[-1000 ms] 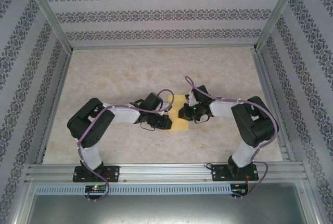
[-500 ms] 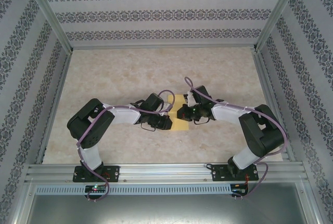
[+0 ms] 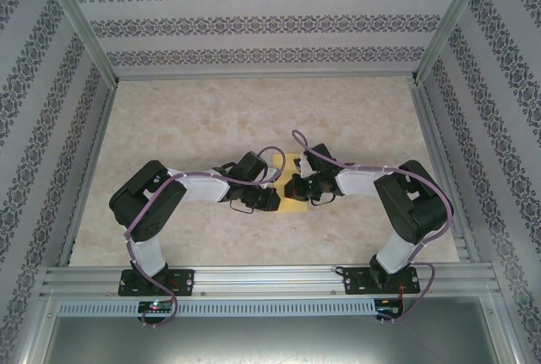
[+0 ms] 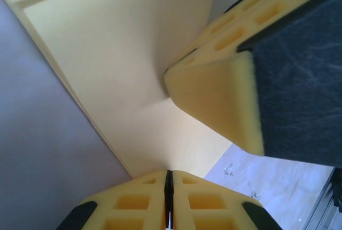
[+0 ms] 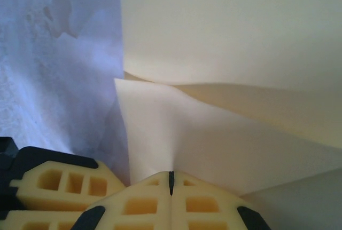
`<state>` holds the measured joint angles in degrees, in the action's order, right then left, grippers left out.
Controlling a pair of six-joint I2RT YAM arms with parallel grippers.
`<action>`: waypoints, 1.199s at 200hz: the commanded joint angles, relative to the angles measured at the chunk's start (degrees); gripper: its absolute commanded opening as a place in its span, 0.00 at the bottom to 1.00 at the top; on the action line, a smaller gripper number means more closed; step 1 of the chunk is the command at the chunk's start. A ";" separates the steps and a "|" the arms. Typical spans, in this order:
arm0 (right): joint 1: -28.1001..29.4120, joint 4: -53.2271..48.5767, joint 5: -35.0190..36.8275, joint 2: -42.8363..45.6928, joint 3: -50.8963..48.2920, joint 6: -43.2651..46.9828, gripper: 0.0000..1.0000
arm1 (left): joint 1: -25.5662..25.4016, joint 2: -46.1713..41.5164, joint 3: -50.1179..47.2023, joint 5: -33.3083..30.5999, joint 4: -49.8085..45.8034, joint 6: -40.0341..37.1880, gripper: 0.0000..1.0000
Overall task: Fold a paper plane with a square sheet of paper (fold left side to right side)
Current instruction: Fold the triangle a second time at the center of the table.
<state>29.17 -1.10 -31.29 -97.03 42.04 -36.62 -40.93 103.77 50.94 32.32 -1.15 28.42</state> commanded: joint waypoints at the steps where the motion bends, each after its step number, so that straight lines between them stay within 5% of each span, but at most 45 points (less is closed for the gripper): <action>1: 0.74 -1.68 2.91 -0.97 1.35 2.67 0.00 | -1.02 1.26 -0.35 -2.92 -5.43 -2.11 0.12; 192: -13.57 -2.56 0.50 -2.28 2.71 8.76 0.00 | -1.08 1.94 -1.65 -2.58 -3.82 -1.79 0.12; 240: -14.32 -4.77 0.27 4.38 2.81 8.43 0.00 | -1.15 1.36 -1.19 -2.42 -2.96 -1.30 0.12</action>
<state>15.05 -3.84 -31.99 -97.36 44.18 -29.52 -41.21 103.81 51.00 31.94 -0.80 27.66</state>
